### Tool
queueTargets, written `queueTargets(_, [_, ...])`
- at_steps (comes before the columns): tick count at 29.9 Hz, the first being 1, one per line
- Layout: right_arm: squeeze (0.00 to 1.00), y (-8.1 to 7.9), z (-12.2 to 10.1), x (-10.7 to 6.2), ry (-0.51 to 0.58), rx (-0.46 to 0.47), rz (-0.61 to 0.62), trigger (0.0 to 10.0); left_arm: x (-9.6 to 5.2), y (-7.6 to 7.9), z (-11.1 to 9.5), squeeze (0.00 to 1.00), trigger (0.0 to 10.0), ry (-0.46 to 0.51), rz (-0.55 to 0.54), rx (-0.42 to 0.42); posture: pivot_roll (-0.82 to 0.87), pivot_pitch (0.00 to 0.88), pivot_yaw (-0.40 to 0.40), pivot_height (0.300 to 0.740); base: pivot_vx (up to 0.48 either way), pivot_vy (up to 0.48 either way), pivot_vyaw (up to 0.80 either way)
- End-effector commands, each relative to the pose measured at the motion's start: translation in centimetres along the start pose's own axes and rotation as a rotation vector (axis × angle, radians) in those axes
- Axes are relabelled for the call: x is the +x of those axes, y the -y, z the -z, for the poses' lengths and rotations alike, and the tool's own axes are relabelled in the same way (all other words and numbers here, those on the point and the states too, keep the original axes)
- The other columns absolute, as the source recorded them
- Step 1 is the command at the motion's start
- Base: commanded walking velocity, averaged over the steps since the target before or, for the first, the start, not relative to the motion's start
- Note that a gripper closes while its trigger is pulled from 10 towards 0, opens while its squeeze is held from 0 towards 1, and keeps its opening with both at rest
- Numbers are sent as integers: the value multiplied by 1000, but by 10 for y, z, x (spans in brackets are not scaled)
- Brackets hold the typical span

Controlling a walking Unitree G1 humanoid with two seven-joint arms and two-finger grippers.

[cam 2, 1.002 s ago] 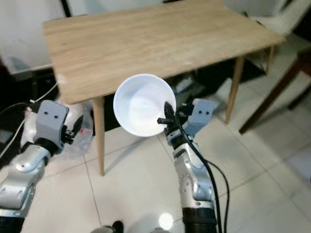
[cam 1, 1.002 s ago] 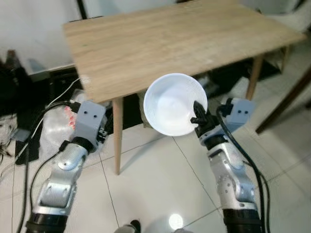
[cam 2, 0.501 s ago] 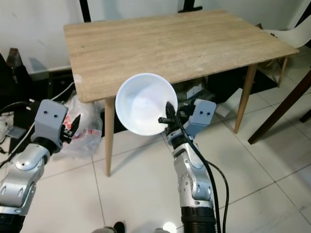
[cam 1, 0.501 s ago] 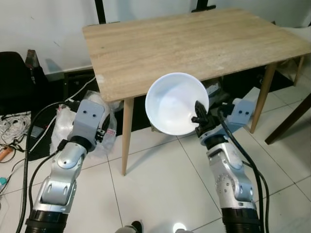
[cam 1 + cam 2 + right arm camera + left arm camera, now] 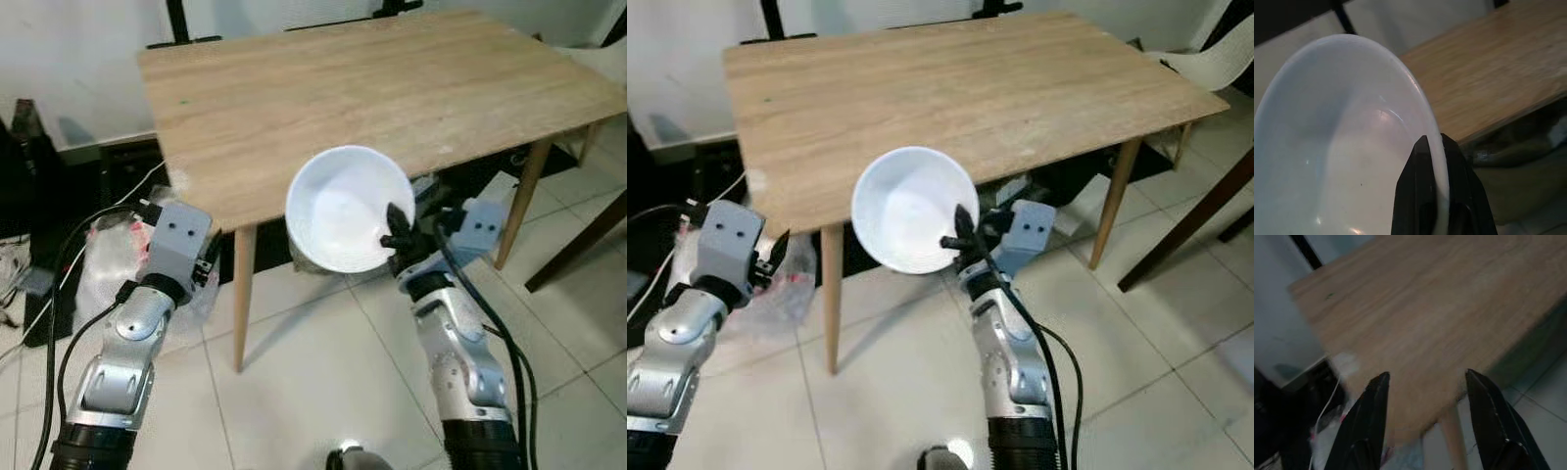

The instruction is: Setting the table

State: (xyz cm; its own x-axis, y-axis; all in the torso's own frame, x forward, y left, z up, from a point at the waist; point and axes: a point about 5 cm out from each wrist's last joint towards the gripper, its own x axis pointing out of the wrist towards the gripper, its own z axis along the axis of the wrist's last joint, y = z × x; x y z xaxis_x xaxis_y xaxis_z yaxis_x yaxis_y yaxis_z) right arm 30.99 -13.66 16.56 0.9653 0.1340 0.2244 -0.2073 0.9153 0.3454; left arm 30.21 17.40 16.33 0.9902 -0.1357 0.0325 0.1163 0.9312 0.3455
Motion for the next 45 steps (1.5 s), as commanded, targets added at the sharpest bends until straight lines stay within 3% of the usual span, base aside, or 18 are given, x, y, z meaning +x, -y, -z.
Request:
queueTargets(1, [0,-7,-2,0,27,-5,-32,10000,-3,-1,4,0,10000,-3,3,17,-56,32,57,740,480,0,0])
queueTargets(14, [0,-11,-15,7,84,-72,-102,10000,-3,3,-7,0,10000,67,16,49,-52,34,59,740,480,0,0])
queueTargets(24, [0,-22,-16,23,73,-93,-185,10000,-4,3,-11,0,10000,103,23,73,-43,34,61,740,335,0,0])
queueTargets(30, [0,-33,-17,45,18,-172,-281,10000,-9,1,-15,0,10000,113,44,41,-34,33,56,740,0,0,0])
queueTargets(33, [0,-33,-18,53,-1,-190,-280,10000,-10,1,-16,0,10000,118,47,17,-22,33,47,740,0,0,0])
queueTargets(36, [0,-33,-21,72,-9,-232,-275,10000,-13,-1,-18,0,10000,111,50,-23,-10,36,41,740,0,0,0])
queueTargets(39, [0,-32,-18,84,-63,-279,-269,10000,-14,-2,-23,0,10000,113,88,-25,17,44,35,740,0,0,0])
queueTargets(45, [0,-25,-12,96,-175,-273,-236,10000,-13,-9,-36,0,10000,135,155,5,38,50,26,740,0,0,0])
